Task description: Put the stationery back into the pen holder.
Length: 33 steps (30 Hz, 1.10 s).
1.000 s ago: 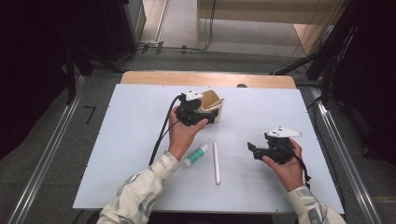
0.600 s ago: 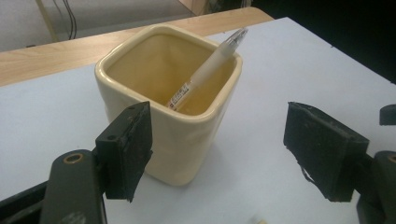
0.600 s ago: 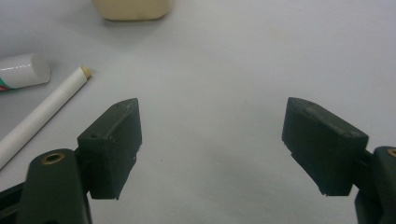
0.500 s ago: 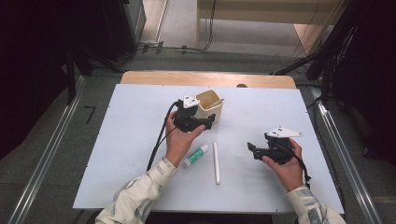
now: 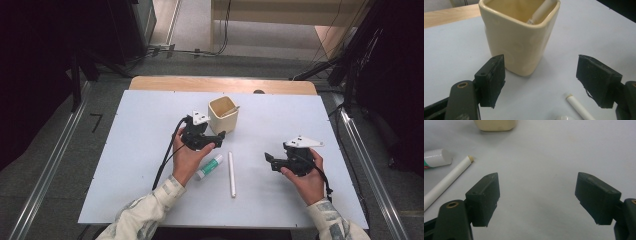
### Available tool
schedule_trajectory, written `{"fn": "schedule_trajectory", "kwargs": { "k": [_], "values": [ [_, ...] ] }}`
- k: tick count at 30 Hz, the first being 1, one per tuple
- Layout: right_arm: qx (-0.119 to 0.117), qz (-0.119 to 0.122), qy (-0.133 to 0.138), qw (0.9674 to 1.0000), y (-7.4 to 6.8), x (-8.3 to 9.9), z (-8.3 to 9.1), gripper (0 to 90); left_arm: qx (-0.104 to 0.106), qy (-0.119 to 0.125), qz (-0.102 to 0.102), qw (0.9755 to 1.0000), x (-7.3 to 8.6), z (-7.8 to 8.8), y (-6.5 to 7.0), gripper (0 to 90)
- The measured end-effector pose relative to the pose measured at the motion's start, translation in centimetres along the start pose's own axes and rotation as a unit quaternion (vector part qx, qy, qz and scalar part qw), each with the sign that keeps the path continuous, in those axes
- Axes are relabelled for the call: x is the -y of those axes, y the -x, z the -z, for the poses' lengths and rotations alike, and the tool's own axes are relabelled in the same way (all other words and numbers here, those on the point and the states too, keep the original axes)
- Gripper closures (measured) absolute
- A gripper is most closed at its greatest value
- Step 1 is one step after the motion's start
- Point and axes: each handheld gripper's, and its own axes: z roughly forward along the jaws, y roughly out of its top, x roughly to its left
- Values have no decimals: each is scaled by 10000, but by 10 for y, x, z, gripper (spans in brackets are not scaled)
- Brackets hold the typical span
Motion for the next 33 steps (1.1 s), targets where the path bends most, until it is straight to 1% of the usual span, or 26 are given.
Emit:
{"fn": "schedule_trajectory", "kwargs": {
  "k": [6, 9, 20, 26, 28, 33],
  "values": [
    [6, 1, 3, 10000, 0, 0, 1, 187, -32, -90, -3, 10000, 12, -1, 2, 234],
    [6, -6, 7, 10000, 0, 0, 1, 186, -8, -123, -30, 9999, 16, 0, 3, 233],
    [14, 12, 13, 10000, 0, 0, 1, 187, 67, -167, -38, 9998, 30, 8, 9, 233],
    [18, -2, 15, 10000, 0, 0, 1, 187, 86, -245, -71, 9996, 38, 14, 10, 233],
    [15, 2, 18, 10000, 0, 0, 1, 186, 71, -249, -34, 9997, 40, 16, 11, 233],
    [15, -8, 11, 10000, 0, 0, 1, 187, 87, -339, -47, 9994, 47, 20, 11, 233]
  ]
}}
